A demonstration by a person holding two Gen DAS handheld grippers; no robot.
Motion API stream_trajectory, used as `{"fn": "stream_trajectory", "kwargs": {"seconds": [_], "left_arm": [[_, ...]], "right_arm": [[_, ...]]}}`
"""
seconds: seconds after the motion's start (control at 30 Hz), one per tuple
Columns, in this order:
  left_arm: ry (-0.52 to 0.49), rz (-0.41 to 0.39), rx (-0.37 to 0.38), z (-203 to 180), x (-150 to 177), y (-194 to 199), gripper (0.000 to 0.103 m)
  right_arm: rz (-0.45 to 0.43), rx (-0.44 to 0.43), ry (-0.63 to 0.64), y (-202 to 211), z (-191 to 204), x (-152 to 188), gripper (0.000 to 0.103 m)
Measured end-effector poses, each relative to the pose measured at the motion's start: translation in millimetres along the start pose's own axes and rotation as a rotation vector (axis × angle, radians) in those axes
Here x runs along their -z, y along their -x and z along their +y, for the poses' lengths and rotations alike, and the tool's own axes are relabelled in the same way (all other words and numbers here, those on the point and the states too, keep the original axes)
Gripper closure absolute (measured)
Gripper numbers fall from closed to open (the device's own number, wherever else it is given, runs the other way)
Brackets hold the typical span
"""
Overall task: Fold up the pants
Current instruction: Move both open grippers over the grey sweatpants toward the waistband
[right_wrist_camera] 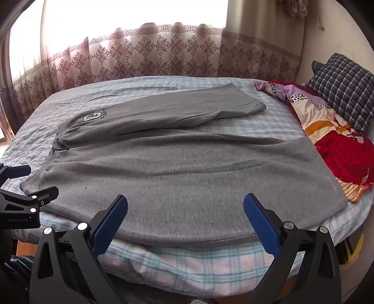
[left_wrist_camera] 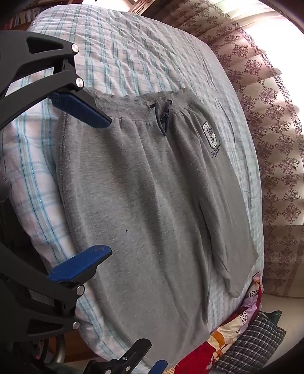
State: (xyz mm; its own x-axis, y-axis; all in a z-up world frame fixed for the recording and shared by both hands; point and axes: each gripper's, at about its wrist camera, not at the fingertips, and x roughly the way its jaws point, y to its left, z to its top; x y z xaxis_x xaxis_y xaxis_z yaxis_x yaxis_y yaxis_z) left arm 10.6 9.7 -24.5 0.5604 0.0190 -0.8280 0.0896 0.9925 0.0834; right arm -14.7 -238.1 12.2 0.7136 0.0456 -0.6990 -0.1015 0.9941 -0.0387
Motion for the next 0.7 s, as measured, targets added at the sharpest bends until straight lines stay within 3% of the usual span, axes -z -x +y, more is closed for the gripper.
{"fn": "stream_trajectory", "kwargs": {"seconds": [0.7], "left_arm": [[0.026,0.103,0.008,4,4,-24,0.002]], "right_arm": [[0.078,-0.025,-0.019,-14,1,5,0.005]]}}
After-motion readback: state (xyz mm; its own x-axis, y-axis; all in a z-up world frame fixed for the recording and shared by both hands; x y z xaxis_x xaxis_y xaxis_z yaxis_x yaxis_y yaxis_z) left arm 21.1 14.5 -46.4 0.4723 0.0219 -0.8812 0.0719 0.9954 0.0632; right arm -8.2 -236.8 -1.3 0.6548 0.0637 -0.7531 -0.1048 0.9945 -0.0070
